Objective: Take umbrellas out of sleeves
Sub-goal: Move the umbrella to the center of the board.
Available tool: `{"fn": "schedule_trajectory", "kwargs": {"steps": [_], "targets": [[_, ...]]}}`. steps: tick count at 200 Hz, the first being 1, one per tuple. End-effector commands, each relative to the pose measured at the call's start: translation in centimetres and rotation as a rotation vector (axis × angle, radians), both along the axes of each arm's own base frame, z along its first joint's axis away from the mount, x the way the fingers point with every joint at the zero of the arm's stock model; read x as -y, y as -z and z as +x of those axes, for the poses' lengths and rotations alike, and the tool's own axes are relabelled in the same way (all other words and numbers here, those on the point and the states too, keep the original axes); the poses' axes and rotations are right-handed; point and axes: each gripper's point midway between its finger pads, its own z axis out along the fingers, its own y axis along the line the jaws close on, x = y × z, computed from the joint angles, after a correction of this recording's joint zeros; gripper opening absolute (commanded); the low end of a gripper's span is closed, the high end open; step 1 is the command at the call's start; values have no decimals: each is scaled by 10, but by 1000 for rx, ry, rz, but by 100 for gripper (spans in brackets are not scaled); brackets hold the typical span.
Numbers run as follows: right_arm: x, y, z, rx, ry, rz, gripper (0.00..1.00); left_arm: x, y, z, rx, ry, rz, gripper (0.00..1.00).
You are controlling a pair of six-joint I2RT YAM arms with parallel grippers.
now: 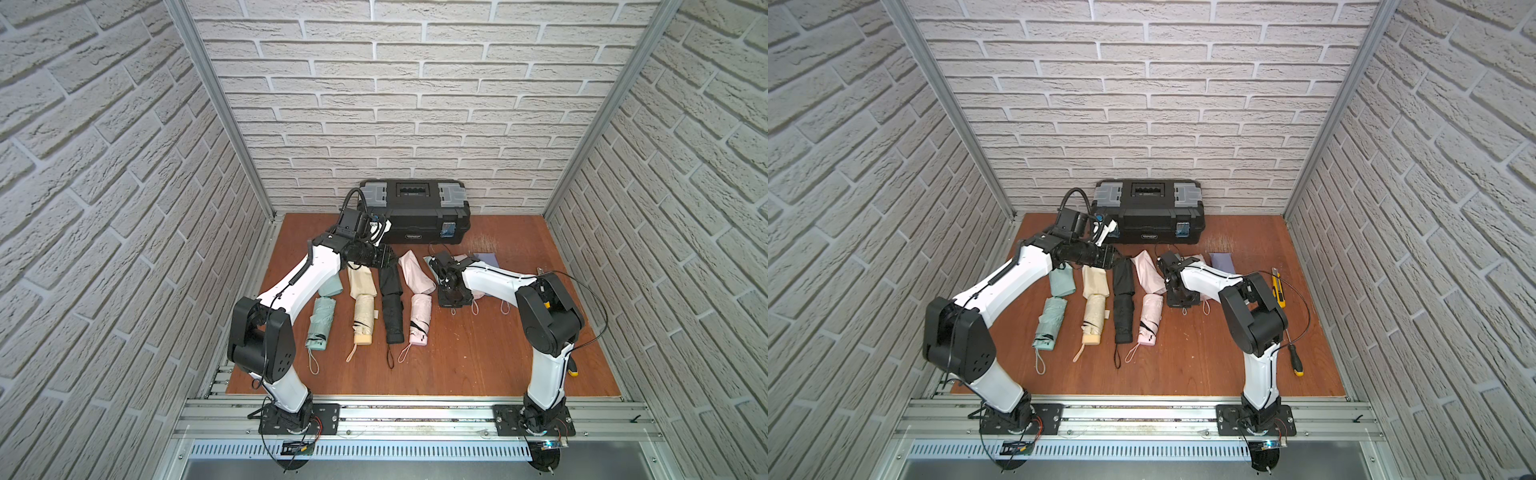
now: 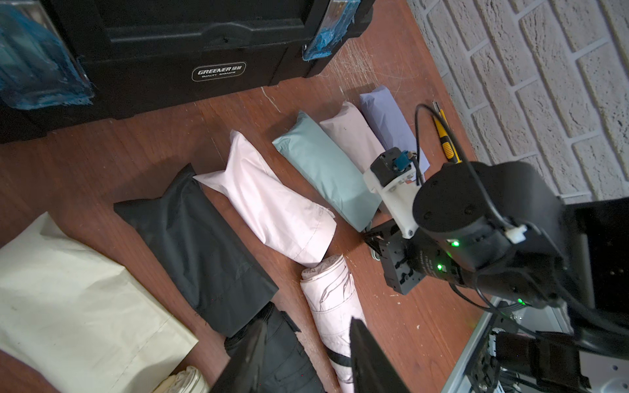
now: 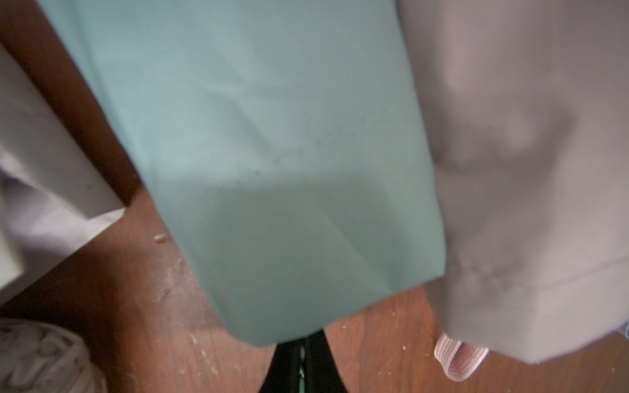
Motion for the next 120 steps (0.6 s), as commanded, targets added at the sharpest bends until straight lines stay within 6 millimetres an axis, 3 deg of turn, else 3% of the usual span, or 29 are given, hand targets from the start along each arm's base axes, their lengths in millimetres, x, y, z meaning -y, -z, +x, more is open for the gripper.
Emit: {"fn": "schedule_trajectory", "kwargs": {"steps": [1,120], "targets": [[7,17,-11,-48,12,11,3,-1,-8,5,30,5,-12,43],[0,17,-13,8,-2,139,3,-7,6,14,20,0,32,41]]}}
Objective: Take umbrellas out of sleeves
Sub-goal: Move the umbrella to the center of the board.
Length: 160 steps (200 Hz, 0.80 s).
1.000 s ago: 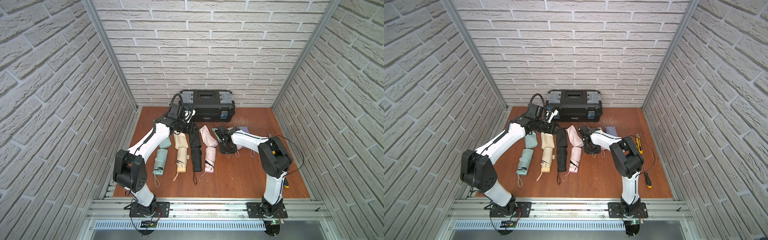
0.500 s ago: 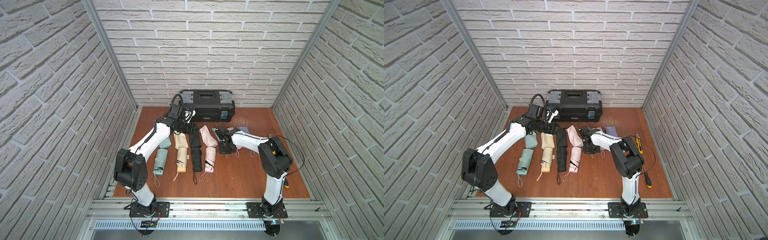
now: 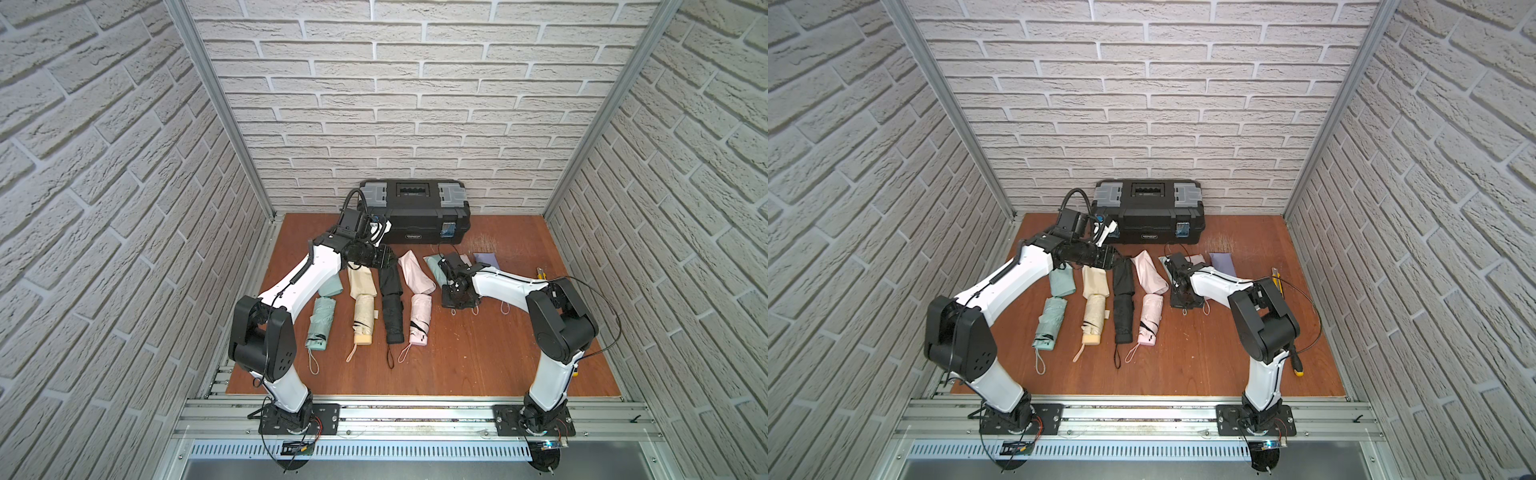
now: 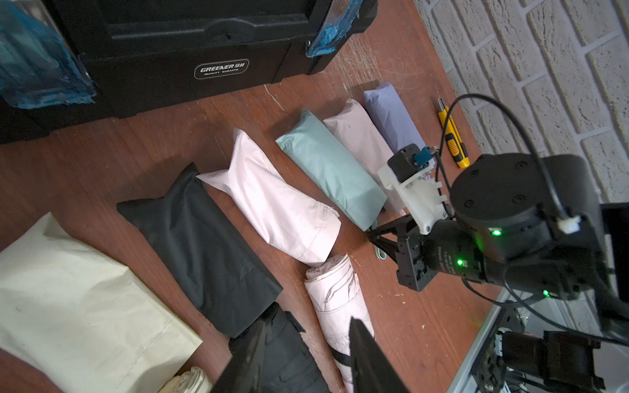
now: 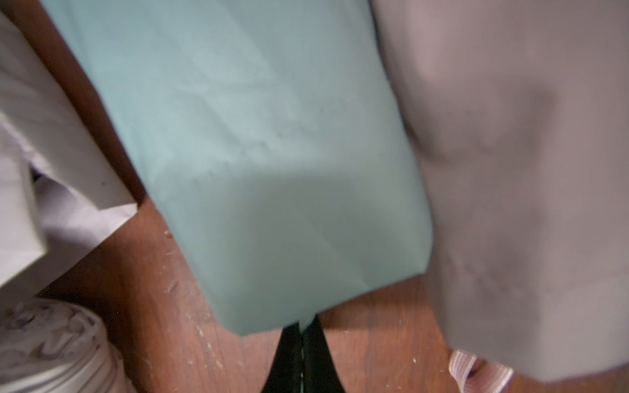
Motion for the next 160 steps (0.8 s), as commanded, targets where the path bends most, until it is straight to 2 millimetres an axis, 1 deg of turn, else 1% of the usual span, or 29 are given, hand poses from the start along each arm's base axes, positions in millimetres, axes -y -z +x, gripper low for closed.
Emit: {"fn": "schedule_trajectory", "kwargs": {"steps": [1,35,70,86,115,160], "targets": [[0,16,-12,-45,-22,16,3,-4,-3,10,22,0,13,41],[-2,12,-14,-41,-38,35,3,-7,-4,10,31,6,21,40],[-12,12,-18,-54,-41,98,3,-10,-4,14,23,-5,14,40],[-17,8,-19,-45,-35,128,3,-9,-5,13,20,-5,7,40],[-18,1,-20,-27,-32,130,3,-8,-5,12,16,-1,1,40],[-21,-6,-24,-10,-15,137,3,-7,-14,9,26,6,-20,40]]}}
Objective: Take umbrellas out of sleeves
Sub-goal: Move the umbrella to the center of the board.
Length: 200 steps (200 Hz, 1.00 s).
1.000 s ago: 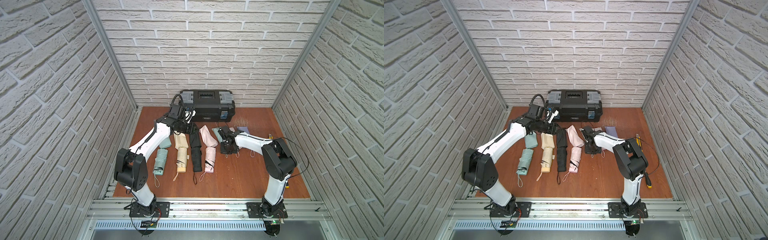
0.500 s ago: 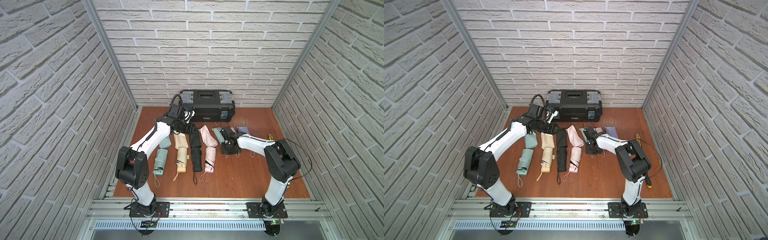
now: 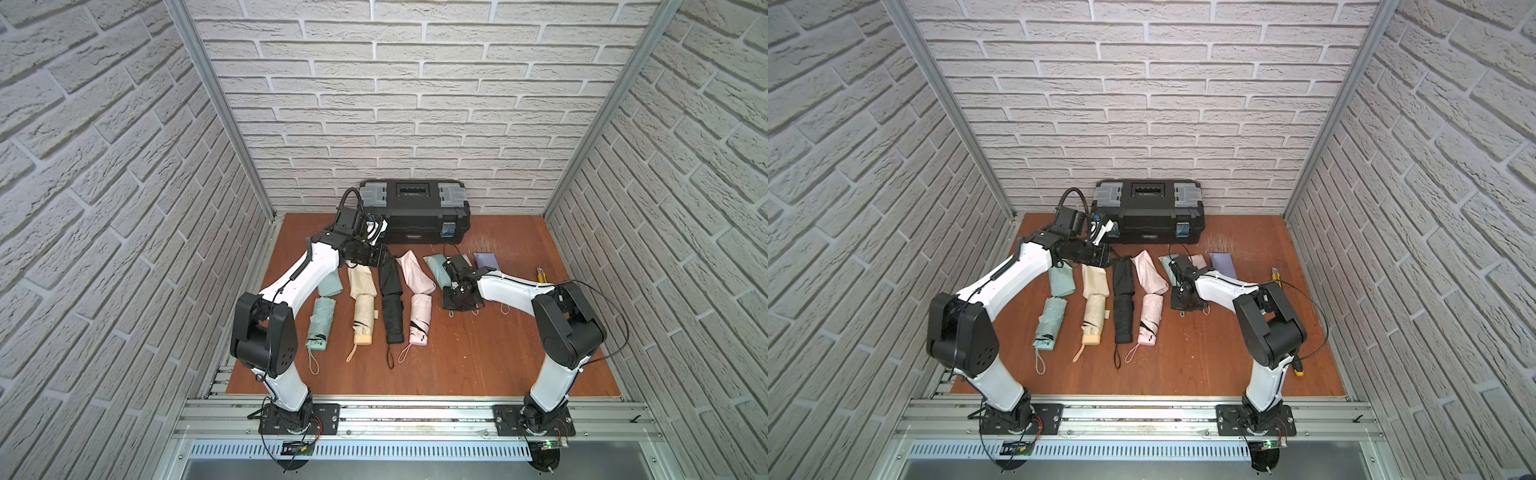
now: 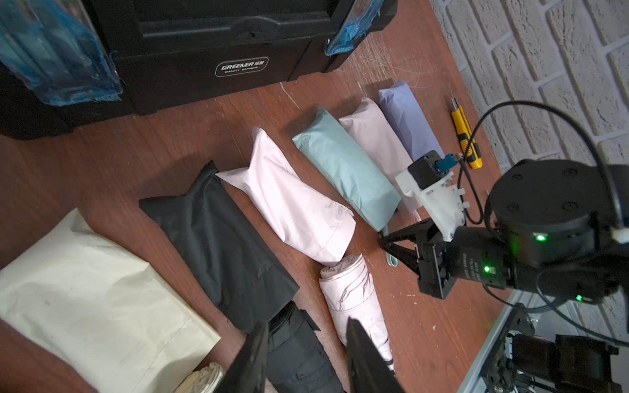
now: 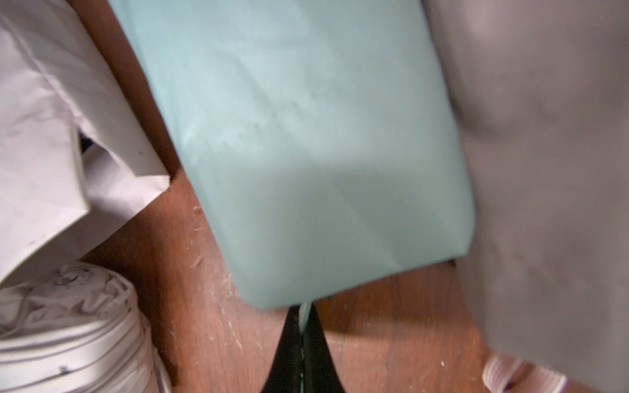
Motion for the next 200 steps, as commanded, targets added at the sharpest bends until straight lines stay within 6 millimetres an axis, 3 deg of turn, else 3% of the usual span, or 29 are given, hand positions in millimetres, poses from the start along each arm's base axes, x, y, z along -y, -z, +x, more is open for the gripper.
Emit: {"fn": "schedule_trajectory", "kwargs": {"steps": [1,80,149,200], "targets": [[-7,-5,-15,-23,3,28,3,2,-17,3,35,12,-29,40],[-15,-6,-39,-21,44,14,3,8,-21,0,23,22,-76,40],[10,-14,-59,-10,101,-66,3,11,-25,-2,23,28,-96,40],[26,-13,-86,-33,100,-81,3,9,-33,-4,42,28,-96,40]]}}
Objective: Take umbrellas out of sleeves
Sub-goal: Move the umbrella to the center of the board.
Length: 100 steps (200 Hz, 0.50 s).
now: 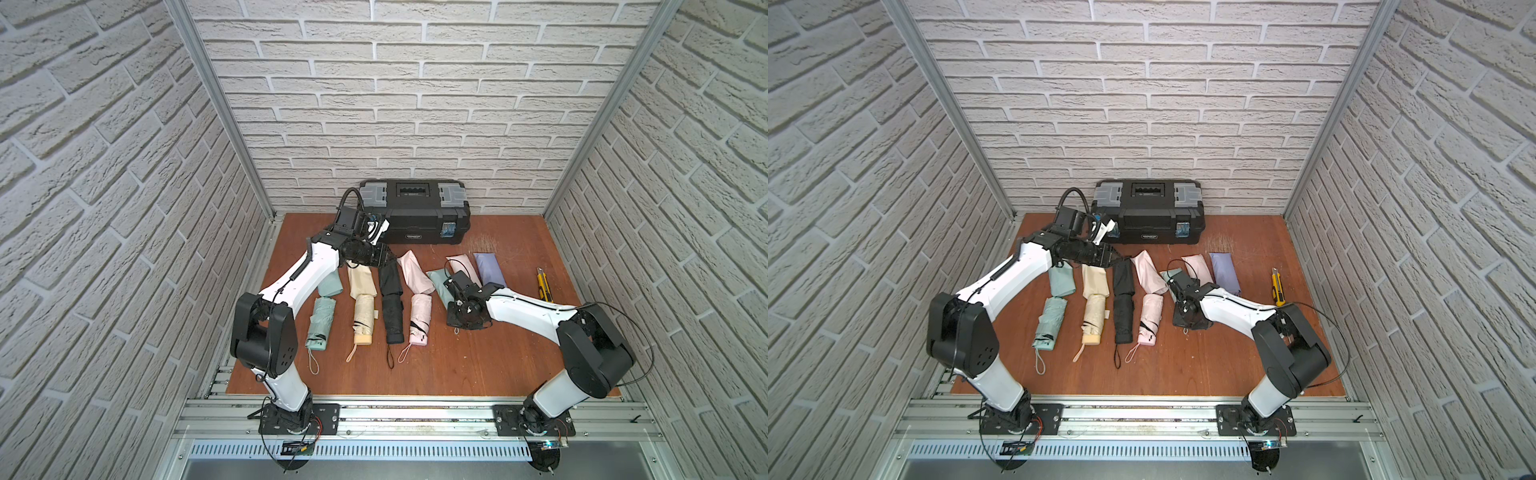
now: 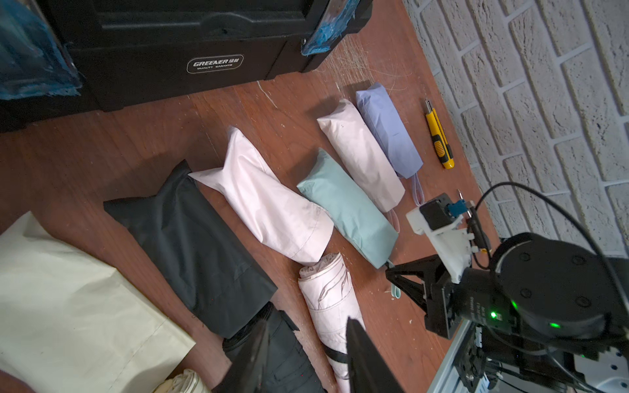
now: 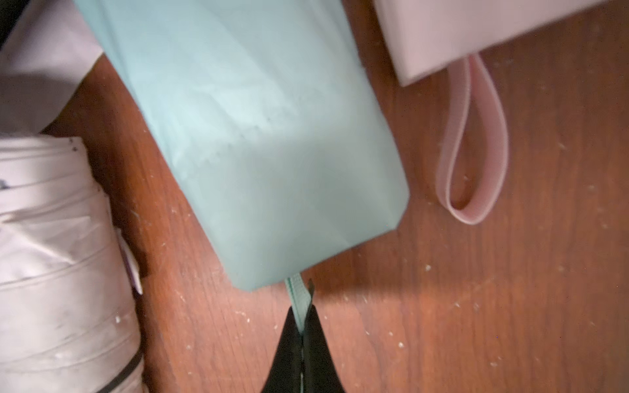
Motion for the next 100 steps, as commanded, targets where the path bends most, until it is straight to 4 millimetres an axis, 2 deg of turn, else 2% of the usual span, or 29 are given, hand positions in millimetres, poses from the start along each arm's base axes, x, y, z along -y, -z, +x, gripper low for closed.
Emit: {"fn": "schedule_trajectory", "kwargs": {"steps": [1,43,71,100], "targets": [[11,1,-18,-26,10,-29,3,0,-26,1,68,4,-35,40],[17,11,-38,-53,-1,-45,3,-1,-29,0,77,5,-33,40],[10,23,-49,-77,-22,-38,3,-2,-30,0,82,3,-27,40],[0,16,-46,-64,-74,-73,3,-2,-30,0,81,3,-25,40]]}}
